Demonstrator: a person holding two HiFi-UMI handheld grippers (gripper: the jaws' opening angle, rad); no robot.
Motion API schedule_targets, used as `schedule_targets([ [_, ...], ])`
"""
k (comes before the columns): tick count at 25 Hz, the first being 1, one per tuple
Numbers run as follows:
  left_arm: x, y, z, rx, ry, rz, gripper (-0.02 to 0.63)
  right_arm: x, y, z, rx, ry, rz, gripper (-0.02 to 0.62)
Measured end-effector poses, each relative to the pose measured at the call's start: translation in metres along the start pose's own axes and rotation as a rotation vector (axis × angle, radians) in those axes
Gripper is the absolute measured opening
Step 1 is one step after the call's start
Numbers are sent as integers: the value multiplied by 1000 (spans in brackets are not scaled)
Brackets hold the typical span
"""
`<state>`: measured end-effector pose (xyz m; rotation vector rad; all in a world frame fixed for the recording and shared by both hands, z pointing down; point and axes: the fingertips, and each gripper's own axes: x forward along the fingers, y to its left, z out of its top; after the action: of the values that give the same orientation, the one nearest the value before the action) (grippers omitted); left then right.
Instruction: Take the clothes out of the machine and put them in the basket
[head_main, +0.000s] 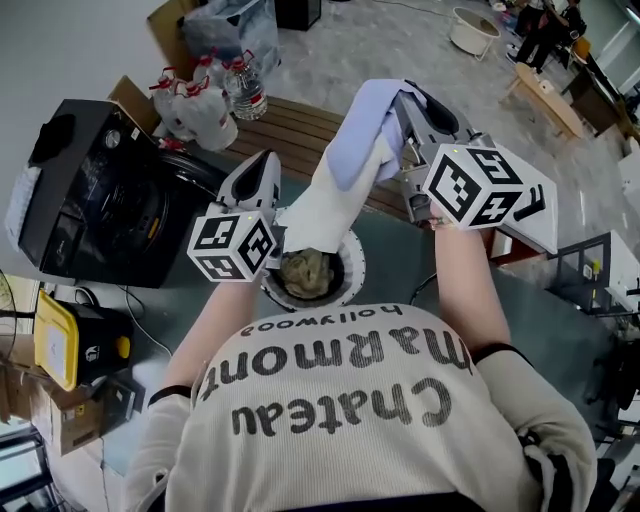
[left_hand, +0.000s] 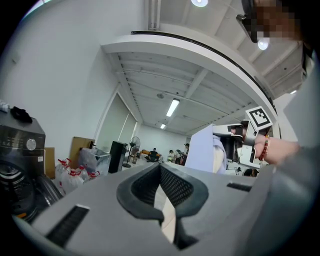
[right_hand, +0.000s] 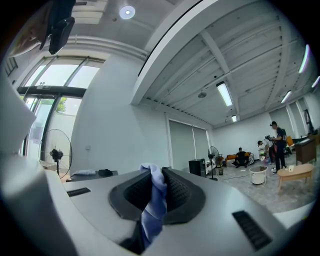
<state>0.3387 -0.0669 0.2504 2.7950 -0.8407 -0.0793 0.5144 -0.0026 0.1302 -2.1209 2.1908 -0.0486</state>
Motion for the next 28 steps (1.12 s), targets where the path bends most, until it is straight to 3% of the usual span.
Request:
schedule_targets([
  [8, -16, 3, -13, -4, 21, 42, 9, 13, 9, -82, 11, 181, 42, 52],
  [20, -62, 46, -56, -51, 88, 201, 9, 28, 40, -240, 72, 521, 146, 54],
  [28, -86, 77, -84, -96, 140, 286, 9, 34, 62, -310, 157, 634, 200, 54],
])
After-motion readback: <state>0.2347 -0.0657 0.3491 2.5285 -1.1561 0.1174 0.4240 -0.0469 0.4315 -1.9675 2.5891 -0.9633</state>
